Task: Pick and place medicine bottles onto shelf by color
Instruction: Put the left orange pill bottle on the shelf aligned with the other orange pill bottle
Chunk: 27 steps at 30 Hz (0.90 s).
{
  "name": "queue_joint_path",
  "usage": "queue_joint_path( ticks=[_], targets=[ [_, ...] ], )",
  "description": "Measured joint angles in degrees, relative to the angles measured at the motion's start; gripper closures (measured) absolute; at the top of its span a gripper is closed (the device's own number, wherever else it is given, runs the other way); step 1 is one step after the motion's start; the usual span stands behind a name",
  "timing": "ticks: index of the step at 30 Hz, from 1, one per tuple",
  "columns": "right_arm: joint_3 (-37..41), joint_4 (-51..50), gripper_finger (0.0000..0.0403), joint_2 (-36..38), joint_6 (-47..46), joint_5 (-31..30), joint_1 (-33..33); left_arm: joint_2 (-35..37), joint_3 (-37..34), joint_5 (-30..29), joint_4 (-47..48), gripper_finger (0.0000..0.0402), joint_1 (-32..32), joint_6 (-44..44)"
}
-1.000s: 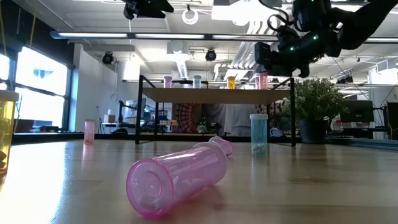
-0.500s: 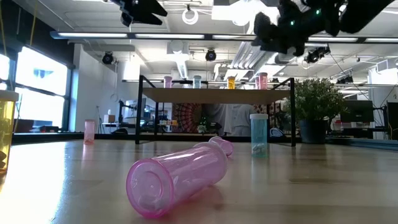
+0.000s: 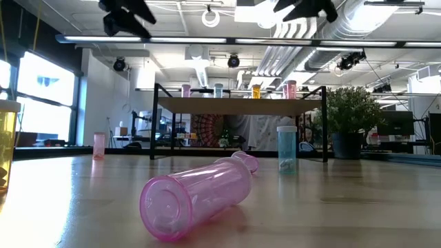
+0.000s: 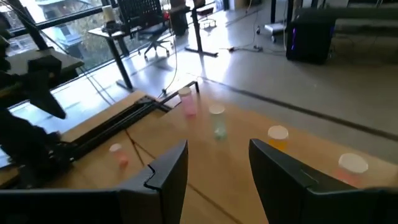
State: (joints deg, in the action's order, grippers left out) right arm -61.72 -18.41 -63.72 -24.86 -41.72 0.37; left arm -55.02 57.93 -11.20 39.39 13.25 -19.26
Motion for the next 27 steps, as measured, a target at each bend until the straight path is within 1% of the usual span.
queue_joint_path(
  ticks=[3,5,10,14,21,24,27],
  targets=[
    [-5.0,-7.9,0.0242,0.0,-3.2,0.0,1.4,0.0,0.0,-4.8,4.8,0.0167,-2.8,-4.1],
    [-7.7,-10.8,0.0242,0.0,-3.4,0.0,1.9,0.0,0.0,-6.9,6.8,0.0167,-4.6,-6.6],
    [-13.6,-17.5,0.0242,0.0,-3.7,0.5,1.9,0.0,0.0,-7.2,9.5,0.0167,-9.2,-17.5],
    [-17.4,-22.9,0.0242,0.0,-3.5,1.3,1.9,-1.2,-0.1,-7.1,9.5,0.0167,-15.4,-27.6],
    [-23.3,-34.0,0.0242,0.0,-3.8,3.9,1.9,-7.4,-0.1,-9.9,9.3,0.0167,-30.4,-28.7],
    [-24.6,-36.7,0.0242,0.0,-3.4,4.7,1.9,-10.9,-0.1,-10.3,9.2,0.0167,-35.6,-28.8],
    [-25.0,-37.1,0.0242,0.0,-2.9,5.0,1.9,-14.5,-0.1,-10.4,7.7,0.0167,-39.8,-29.8]
  ],
)
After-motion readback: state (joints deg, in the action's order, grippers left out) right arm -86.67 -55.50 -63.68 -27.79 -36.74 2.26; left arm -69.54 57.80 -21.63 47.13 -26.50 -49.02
